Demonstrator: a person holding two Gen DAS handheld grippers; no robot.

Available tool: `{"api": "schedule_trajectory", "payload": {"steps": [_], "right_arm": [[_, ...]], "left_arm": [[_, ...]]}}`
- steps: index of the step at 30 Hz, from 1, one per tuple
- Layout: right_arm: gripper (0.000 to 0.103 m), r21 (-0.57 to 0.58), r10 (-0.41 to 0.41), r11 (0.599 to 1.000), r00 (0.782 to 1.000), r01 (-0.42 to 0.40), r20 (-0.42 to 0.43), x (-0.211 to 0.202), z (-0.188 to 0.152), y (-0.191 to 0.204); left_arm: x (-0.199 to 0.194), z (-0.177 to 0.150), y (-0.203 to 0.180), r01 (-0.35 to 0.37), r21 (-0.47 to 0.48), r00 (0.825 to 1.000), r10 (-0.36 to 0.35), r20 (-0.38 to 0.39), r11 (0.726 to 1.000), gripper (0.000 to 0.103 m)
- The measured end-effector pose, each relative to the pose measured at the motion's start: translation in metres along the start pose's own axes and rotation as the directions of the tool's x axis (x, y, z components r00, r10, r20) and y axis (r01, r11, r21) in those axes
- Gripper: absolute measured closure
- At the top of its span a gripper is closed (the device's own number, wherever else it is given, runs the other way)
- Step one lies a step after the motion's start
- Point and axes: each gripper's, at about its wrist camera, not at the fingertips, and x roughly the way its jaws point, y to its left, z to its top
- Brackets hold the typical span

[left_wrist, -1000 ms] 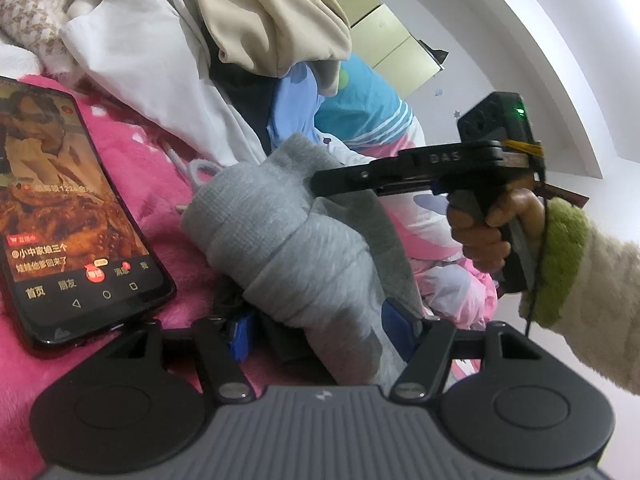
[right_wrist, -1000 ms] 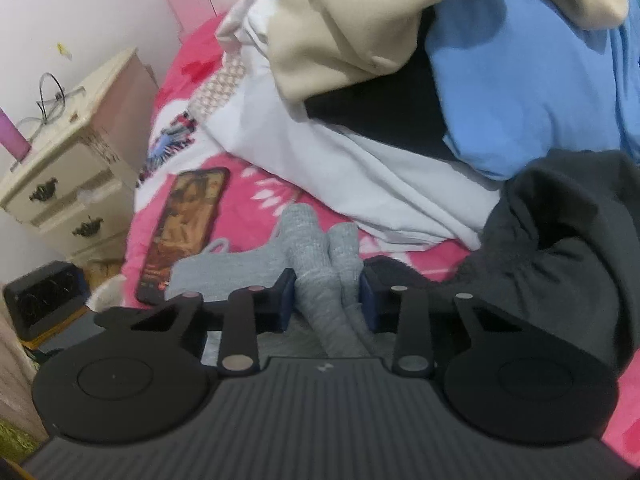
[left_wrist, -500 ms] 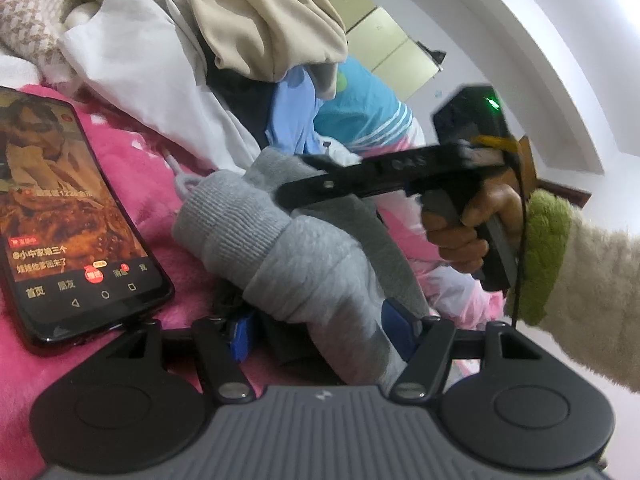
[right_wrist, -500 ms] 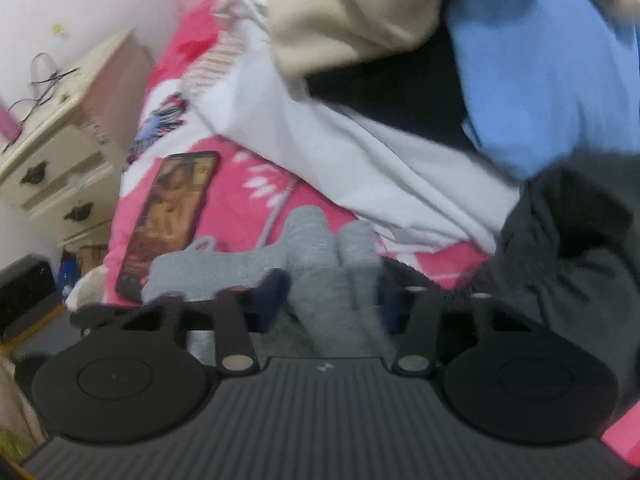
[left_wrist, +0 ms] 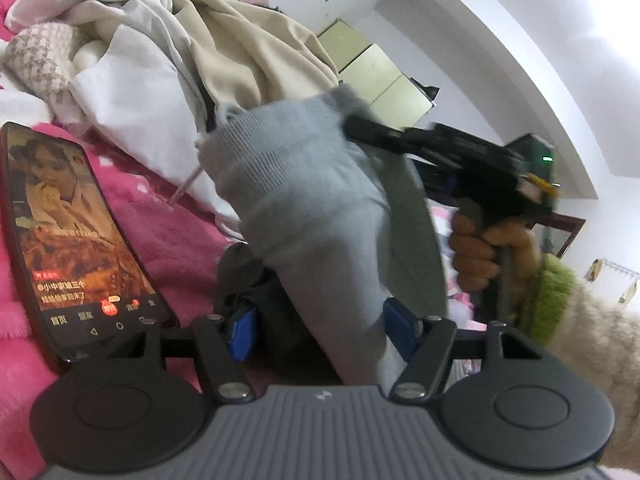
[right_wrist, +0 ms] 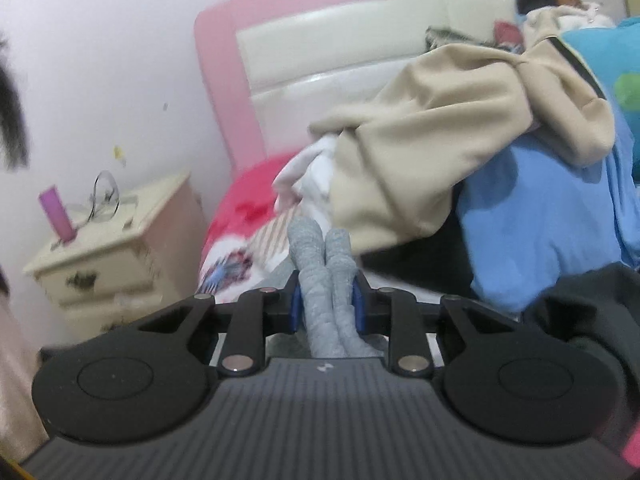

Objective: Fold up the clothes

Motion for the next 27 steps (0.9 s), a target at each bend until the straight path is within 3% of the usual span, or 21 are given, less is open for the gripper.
{"api": "schedule_trajectory", "payload": {"steps": [5, 8, 12, 14, 17, 20, 23, 27], "right_arm": [[0.075, 0.101, -0.060, 0.993, 0.996, 0.067, -0.069, 0.051, -0.033, -0.039], [0.059, 0.115, -0.136, 0.983, 0.989, 0.141, -0.051, 0.041, -0.024, -0.034], [0.054, 0.136, -0.236, 0.962, 0.971, 0.238, -0.028, 0.028, -0.012, -0.026], [0.052, 0.148, -0.311, 0.941, 0.950, 0.304, 0.028, -0.010, -0.002, -0.012], [0.041, 0.228, -0.453, 0.881, 0.878, 0.414, 0.156, -0.107, -0.013, 0.023], [0.030, 0.341, -0.589, 0.797, 0.768, 0.499, 0.252, -0.202, -0.038, 0.059], [0.029, 0.496, -0.707, 0.675, 0.670, 0.546, 0.224, -0.252, -0.105, 0.091], [0.029, 0.676, -0.837, 0.474, 0.527, 0.564, 0.148, -0.319, -0.196, 0.133]], "left_arm": [[0.001, -0.002, -0.002, -0.014, 0.018, 1.000, 0.014, -0.012, 1.000, 0.036], [-0.001, -0.002, -0.004, -0.017, 0.033, 1.000, 0.018, -0.010, 0.999, 0.035], [-0.005, -0.005, -0.007, -0.023, 0.049, 1.000, 0.023, -0.013, 0.999, 0.034], [-0.007, -0.005, -0.008, -0.026, 0.059, 1.000, 0.027, -0.010, 0.998, 0.034], [-0.012, -0.005, -0.011, -0.034, 0.073, 0.999, 0.035, -0.007, 0.997, 0.034], [-0.015, -0.003, -0.019, -0.050, 0.100, 0.999, 0.052, -0.013, 0.994, 0.034], [-0.019, -0.001, -0.027, -0.066, 0.128, 0.997, 0.069, -0.019, 0.990, 0.032], [-0.019, 0.000, -0.043, -0.082, 0.166, 0.993, 0.096, -0.074, 0.983, 0.032]]}}
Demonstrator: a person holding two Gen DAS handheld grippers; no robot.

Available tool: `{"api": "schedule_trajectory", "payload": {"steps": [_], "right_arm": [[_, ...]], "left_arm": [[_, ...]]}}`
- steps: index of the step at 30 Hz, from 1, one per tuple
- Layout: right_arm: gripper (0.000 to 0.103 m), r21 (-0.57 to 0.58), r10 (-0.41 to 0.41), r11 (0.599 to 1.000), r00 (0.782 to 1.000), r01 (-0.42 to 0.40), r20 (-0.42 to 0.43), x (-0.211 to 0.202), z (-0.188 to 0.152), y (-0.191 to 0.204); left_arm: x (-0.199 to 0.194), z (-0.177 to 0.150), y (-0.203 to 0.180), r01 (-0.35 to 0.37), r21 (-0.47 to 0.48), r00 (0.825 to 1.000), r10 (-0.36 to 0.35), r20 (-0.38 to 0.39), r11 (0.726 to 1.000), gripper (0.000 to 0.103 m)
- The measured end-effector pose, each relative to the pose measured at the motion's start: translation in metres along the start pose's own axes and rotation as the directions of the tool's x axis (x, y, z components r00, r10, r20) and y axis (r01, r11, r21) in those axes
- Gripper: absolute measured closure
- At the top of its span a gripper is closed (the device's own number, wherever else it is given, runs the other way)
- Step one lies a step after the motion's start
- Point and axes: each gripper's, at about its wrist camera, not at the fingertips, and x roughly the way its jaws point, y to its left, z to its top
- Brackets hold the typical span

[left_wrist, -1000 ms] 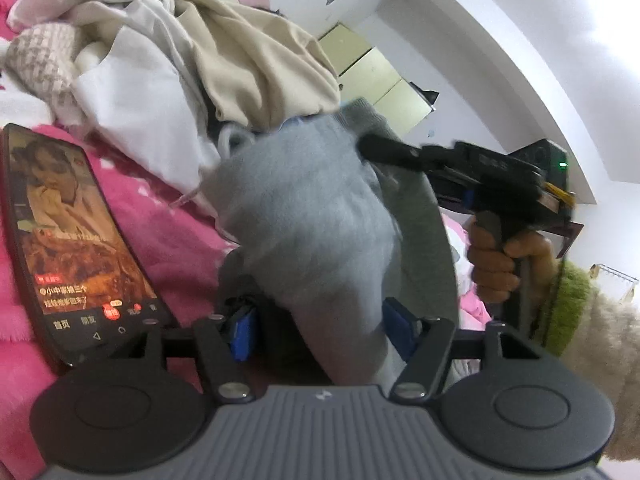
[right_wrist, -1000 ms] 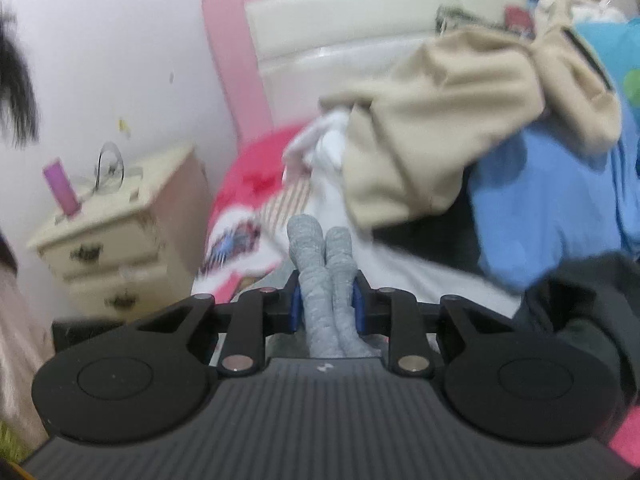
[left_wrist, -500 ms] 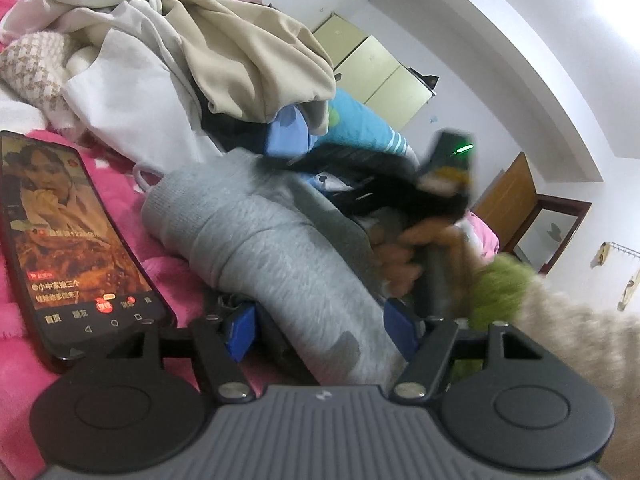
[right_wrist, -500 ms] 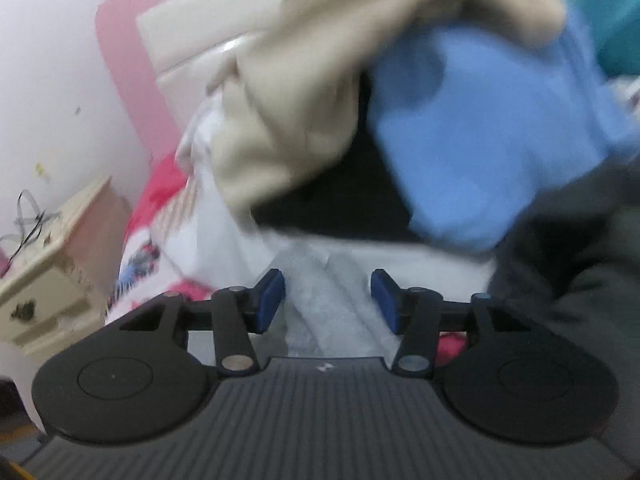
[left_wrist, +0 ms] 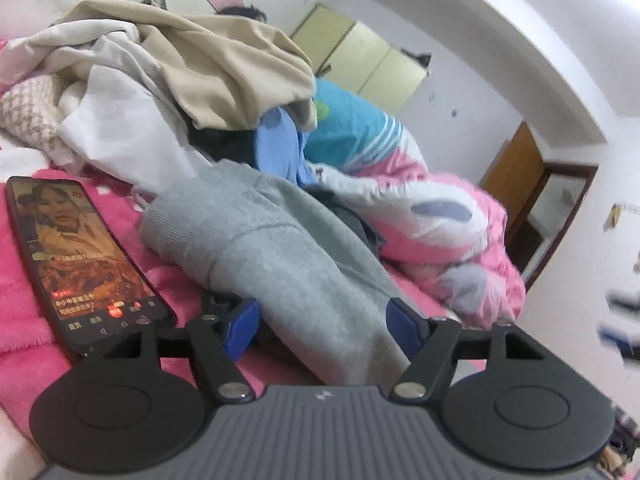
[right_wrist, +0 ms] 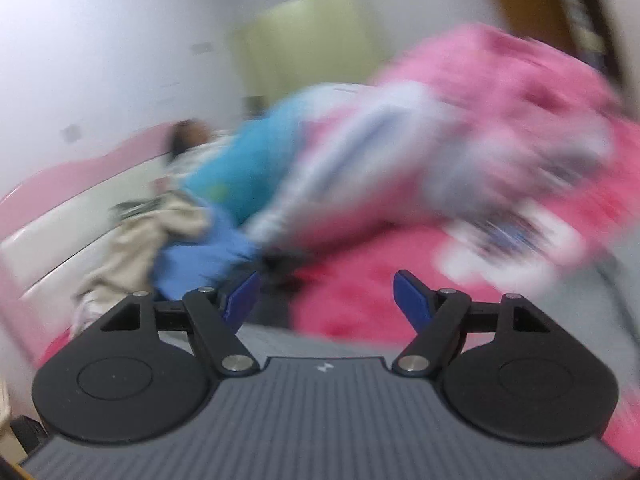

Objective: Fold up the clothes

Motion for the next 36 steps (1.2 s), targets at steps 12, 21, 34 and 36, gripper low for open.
{"api": "schedule_trajectory", "payload": {"steps": [12, 21, 34, 36], "right_arm": [[0.029, 0.273, -0.302, 0.920, 0.952, 0.280, 0.042, -0.088, -0.063, -0.114], [0.030, 0.130, -0.500, 0.863, 0.862, 0.488, 0.085, -0.086, -0.056, -0.159], [0.031, -0.122, -0.453, 0.881, 0.889, 0.458, 0.067, -0.008, -0.006, -0.147], [0.031, -0.153, -0.435, 0.886, 0.899, 0.438, 0.059, 0.005, 0.002, -0.142]], "left_arm": [[0.043, 0.009, -0.105, 0.048, 0.296, 0.993, -0.015, -0.115, 0.954, 0.031], [0.112, -0.024, -0.122, -0.086, 0.439, 0.951, 0.206, -0.233, 0.894, 0.032], [0.123, -0.037, -0.124, -0.140, 0.499, 0.944, 0.268, -0.193, 0.855, 0.031], [0.120, -0.033, -0.124, -0.129, 0.492, 0.947, 0.254, -0.196, 0.861, 0.031]]}}
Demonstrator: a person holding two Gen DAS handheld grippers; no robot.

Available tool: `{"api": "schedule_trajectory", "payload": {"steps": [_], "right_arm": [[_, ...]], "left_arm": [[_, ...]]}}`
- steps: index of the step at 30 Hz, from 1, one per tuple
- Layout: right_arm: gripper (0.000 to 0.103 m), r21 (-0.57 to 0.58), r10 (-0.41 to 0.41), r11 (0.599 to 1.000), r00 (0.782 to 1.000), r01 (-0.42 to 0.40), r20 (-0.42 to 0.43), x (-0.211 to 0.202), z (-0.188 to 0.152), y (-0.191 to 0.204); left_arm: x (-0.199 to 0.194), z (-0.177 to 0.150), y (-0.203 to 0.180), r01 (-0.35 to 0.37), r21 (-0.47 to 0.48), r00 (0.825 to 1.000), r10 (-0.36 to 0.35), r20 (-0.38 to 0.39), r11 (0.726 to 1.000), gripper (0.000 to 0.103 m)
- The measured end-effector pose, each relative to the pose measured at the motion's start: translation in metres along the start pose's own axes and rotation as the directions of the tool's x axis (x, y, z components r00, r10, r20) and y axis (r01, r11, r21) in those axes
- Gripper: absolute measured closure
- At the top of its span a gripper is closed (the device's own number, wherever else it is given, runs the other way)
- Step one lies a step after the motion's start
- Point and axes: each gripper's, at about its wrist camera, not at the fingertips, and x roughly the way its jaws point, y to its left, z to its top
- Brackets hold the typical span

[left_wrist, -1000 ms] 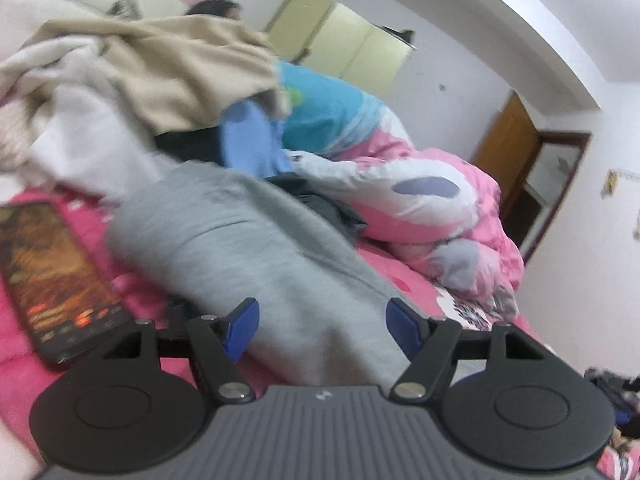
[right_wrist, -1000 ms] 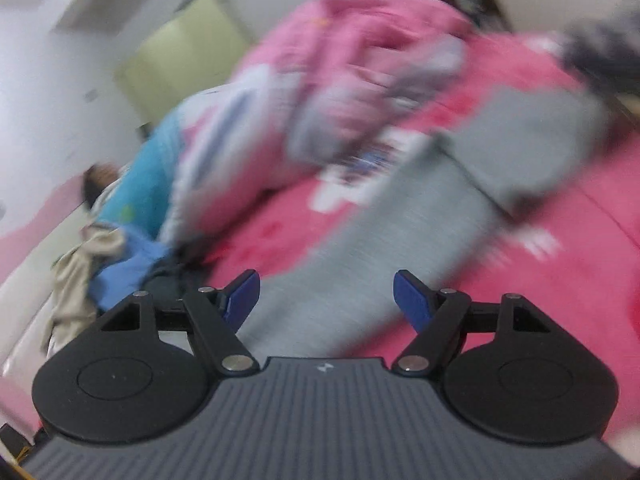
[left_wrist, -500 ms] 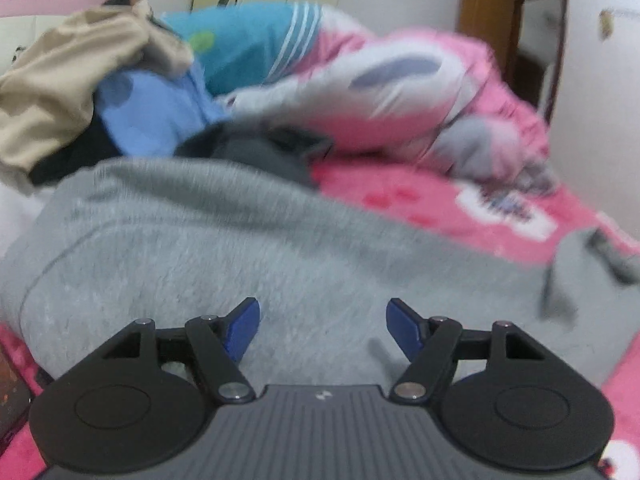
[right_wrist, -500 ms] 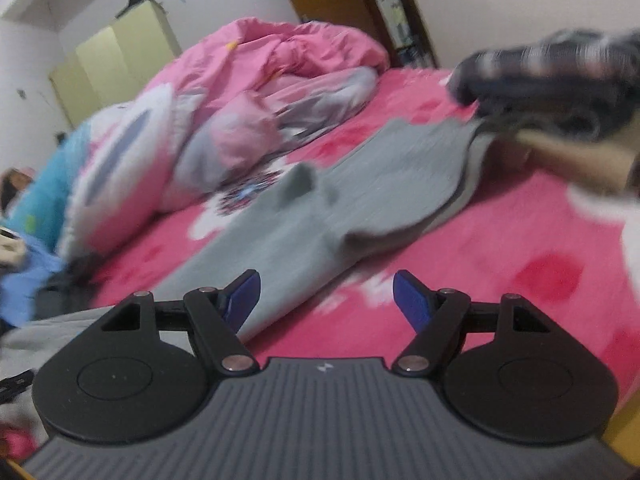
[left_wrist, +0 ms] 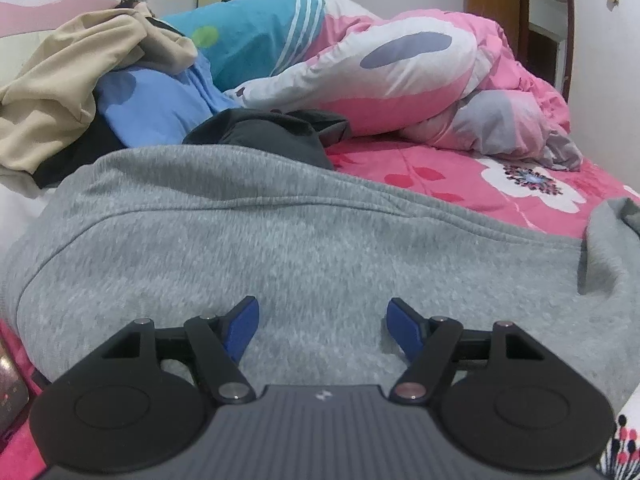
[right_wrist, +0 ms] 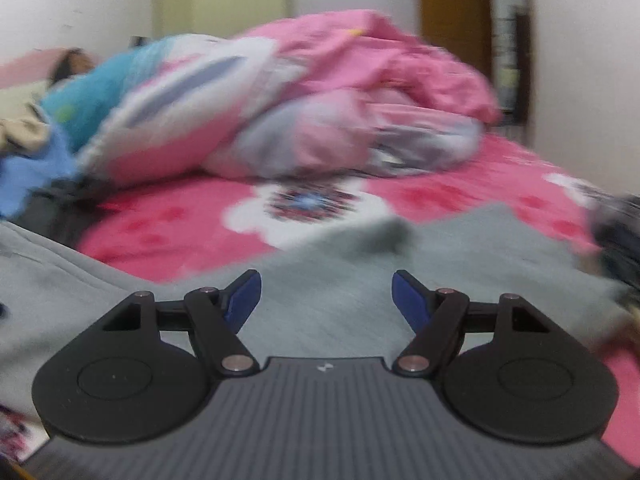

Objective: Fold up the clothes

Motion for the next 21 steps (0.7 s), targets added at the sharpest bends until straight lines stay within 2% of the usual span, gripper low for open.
{"api": "schedule_trajectory", "payload": {"steps": [8, 11, 16, 21], "right_arm": [[0.036, -0.117, 0.085, 0.989, 0.996, -0.088, -0.026, 0.039, 0.035, 0.036], [0.035, -0.157, 0.101, 0.982, 0.994, -0.105, -0.037, 0.051, 0.044, 0.044], [0.035, -0.197, -0.030, 0.980, 0.998, 0.020, -0.049, 0.044, 0.022, 0.014], [0.037, -0.238, -0.161, 0.961, 0.985, 0.143, -0.056, 0.037, 0.000, -0.017]], "left_arm": [[-0.017, 0.026, 0.006, 0.081, 0.014, 0.995, -0.081, 0.062, 0.997, 0.031], [-0.011, 0.027, 0.003, 0.113, 0.025, 0.992, -0.114, 0.053, 0.993, 0.031], [0.008, 0.017, -0.003, 0.133, 0.029, 0.991, -0.133, -0.004, 0.991, 0.031], [0.014, 0.013, -0.002, 0.128, 0.019, 0.992, -0.128, -0.016, 0.992, 0.031]]}}
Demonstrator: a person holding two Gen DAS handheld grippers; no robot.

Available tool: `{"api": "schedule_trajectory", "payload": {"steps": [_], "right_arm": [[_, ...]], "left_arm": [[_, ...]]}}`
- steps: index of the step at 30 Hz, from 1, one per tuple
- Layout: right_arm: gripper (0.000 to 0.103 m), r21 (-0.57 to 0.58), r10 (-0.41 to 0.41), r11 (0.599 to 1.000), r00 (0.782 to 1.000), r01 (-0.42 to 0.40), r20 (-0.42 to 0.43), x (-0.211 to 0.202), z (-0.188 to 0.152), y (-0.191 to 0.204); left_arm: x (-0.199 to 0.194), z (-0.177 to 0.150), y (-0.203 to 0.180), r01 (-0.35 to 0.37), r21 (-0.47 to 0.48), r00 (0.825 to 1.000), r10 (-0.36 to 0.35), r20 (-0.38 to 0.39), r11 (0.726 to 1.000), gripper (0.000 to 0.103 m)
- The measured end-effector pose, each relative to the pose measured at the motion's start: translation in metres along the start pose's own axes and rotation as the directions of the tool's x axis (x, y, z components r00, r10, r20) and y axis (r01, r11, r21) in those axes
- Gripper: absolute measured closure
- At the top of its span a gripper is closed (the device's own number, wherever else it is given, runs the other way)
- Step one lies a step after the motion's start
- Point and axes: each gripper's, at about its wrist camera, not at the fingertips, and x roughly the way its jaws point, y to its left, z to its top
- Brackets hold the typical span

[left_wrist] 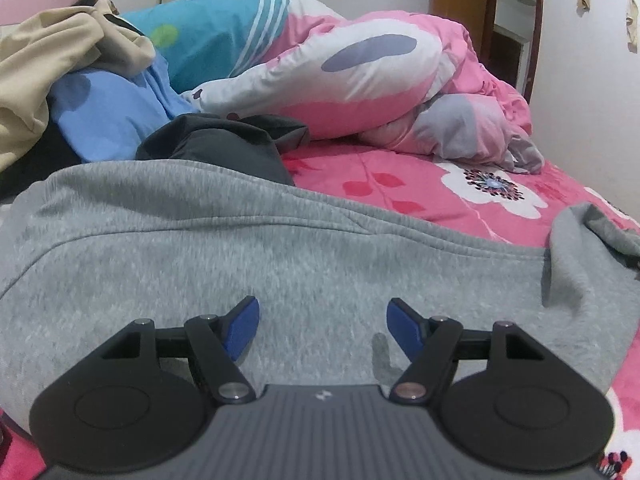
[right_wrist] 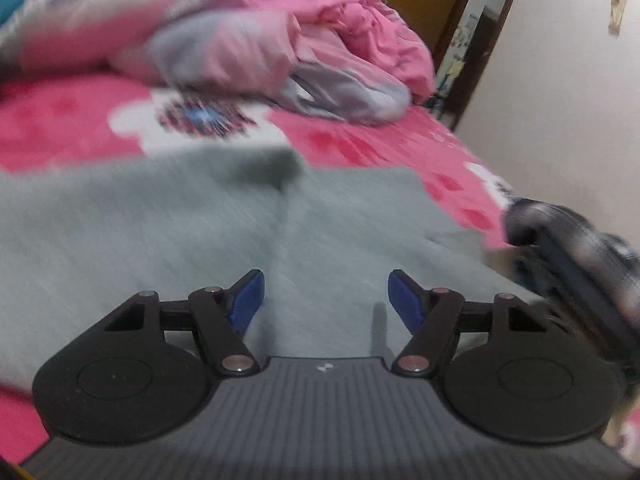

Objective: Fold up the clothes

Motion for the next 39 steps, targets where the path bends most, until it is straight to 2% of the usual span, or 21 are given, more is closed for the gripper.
{"api": "schedule_trajectory", "payload": {"steps": [1, 2, 4, 6, 10, 14, 18, 21, 23, 25, 27, 30, 34, 39], "right_arm": [[0.051, -0.007, -0.025, 1.000, 1.000, 0.025, -0.007, 0.000, -0.006, -0.005], [0.071, -0.014, -0.051, 0.999, 0.999, 0.051, -0.014, 0.000, -0.012, -0.010], [0.095, -0.029, -0.102, 0.994, 0.994, 0.101, -0.027, -0.001, -0.023, -0.020], [0.097, 0.014, -0.128, 0.992, 0.991, 0.128, 0.030, -0.026, -0.024, -0.030], [0.097, 0.158, -0.166, 0.978, 0.970, 0.138, 0.180, -0.102, -0.023, -0.057], [0.097, 0.317, -0.214, 0.938, 0.955, 0.141, 0.206, -0.174, -0.058, -0.091], [0.097, 0.440, -0.251, 0.879, 0.962, 0.182, 0.103, -0.197, -0.117, -0.112], [0.096, 0.540, -0.232, 0.824, 0.972, 0.173, 0.042, -0.194, -0.155, -0.121], [0.091, 0.555, -0.200, 0.810, 0.979, 0.188, -0.039, -0.180, -0.169, -0.125], [0.081, 0.562, -0.176, 0.801, 0.979, 0.204, -0.104, -0.170, -0.180, -0.127], [0.062, 0.544, -0.178, 0.814, 0.979, 0.203, -0.098, -0.176, -0.171, -0.125], [0.046, 0.508, -0.133, 0.854, 0.991, 0.114, 0.002, -0.181, -0.143, -0.118], [0.044, 0.444, -0.064, 0.896, 0.989, -0.001, 0.131, -0.189, -0.105, -0.109], [0.044, 0.341, 0.037, 0.930, 0.959, -0.136, 0.282, -0.199, -0.057, -0.098]], "left_arm": [[0.001, -0.001, 0.000, -0.005, 0.002, 1.000, 0.005, -0.001, 1.000, 0.031], [0.002, -0.002, 0.000, -0.011, 0.005, 1.000, 0.011, -0.002, 1.000, 0.031], [0.003, -0.002, 0.000, -0.024, 0.003, 1.000, 0.024, -0.004, 1.000, 0.031], [0.003, -0.003, 0.000, -0.036, 0.001, 0.999, 0.036, -0.005, 0.999, 0.031], [0.004, -0.002, 0.003, -0.047, -0.021, 0.999, 0.047, -0.009, 0.999, 0.031], [0.005, 0.000, 0.004, -0.056, -0.037, 0.998, 0.056, -0.007, 0.998, 0.031], [0.005, 0.001, 0.001, -0.068, -0.031, 0.998, 0.067, -0.009, 0.997, 0.031], [0.004, 0.001, 0.001, -0.073, -0.018, 0.997, 0.072, -0.015, 0.997, 0.031], [0.004, 0.001, 0.000, -0.078, -0.011, 0.997, 0.078, -0.019, 0.997, 0.031], [0.003, 0.003, 0.000, -0.084, -0.011, 0.996, 0.083, -0.025, 0.996, 0.031], [0.000, 0.004, 0.000, -0.084, -0.011, 0.996, 0.084, -0.019, 0.996, 0.031], [-0.002, 0.005, 0.001, -0.087, -0.015, 0.996, 0.087, -0.017, 0.996, 0.031], [0.000, 0.005, 0.001, -0.094, -0.009, 0.995, 0.094, -0.017, 0.996, 0.031], [0.006, 0.004, -0.002, -0.107, 0.010, 0.994, 0.107, -0.012, 0.994, 0.031]]}}
